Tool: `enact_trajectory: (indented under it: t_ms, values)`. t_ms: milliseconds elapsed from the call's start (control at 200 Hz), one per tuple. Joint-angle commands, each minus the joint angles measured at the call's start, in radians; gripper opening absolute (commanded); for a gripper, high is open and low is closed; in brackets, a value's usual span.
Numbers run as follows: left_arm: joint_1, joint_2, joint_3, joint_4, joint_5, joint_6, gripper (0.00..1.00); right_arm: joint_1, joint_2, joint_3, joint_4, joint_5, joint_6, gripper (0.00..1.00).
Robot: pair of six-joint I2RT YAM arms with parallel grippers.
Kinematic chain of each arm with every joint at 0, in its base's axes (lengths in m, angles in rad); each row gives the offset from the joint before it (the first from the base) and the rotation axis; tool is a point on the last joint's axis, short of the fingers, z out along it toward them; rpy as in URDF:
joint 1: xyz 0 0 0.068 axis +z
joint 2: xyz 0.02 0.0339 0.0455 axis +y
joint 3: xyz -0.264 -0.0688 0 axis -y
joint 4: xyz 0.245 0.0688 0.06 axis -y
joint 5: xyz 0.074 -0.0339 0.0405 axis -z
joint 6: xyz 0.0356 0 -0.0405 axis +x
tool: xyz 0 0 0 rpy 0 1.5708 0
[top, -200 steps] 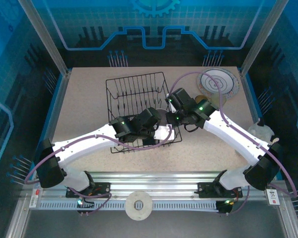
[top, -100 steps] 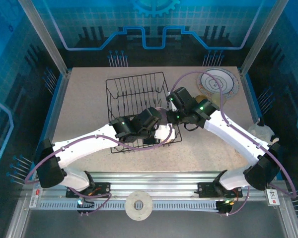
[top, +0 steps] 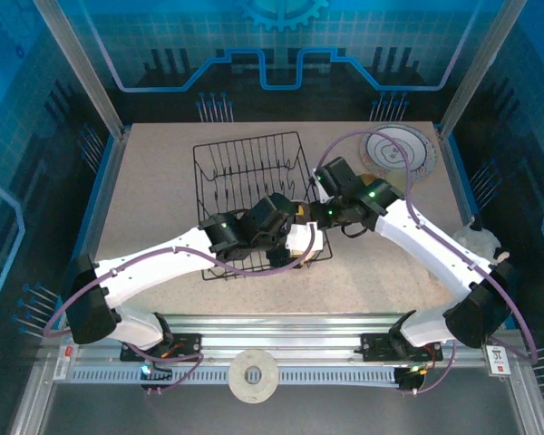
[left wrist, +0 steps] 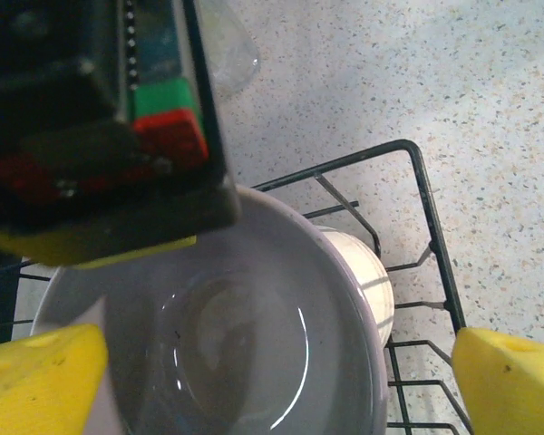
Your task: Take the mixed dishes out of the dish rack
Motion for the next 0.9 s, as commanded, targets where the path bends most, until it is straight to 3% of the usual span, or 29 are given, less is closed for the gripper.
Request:
enact_trajectory:
  t_ms: [0,235,515,600,725,831,896]
  values:
    - [0.004,-0.049,0.032,0.038,0.03,-0.056,0.99,-0.052,-0.053,-0.001,0.02,-0.031,-0.003,0.0]
    - [0.046,-0.159,0.01,0.093,0.131,-0.27,0.99,-0.245,-0.195,-0.074,0.049,-0.105,0.022,0.0]
    - [0.211,-0.281,-0.034,0.059,0.183,-0.782,0.99,-0.531,-0.401,-0.256,0.063,-0.188,0.066,0.0]
    - [0.303,-0.292,-0.048,0.027,0.266,-0.984,0.99,-0.628,-0.451,-0.334,0.083,-0.25,0.086,0.0]
    - [0.461,-0.274,-0.068,-0.004,0.488,-1.184,0.99,-0.69,-0.492,-0.438,0.113,-0.274,0.101,0.0]
    - [0.556,-0.24,-0.102,0.004,0.628,-1.276,0.99,-0.697,-0.464,-0.484,0.136,-0.29,0.096,0.0]
    - [0.585,-0.235,-0.134,0.02,0.646,-1.296,0.99,-0.684,-0.442,-0.48,0.15,-0.288,0.097,0.0]
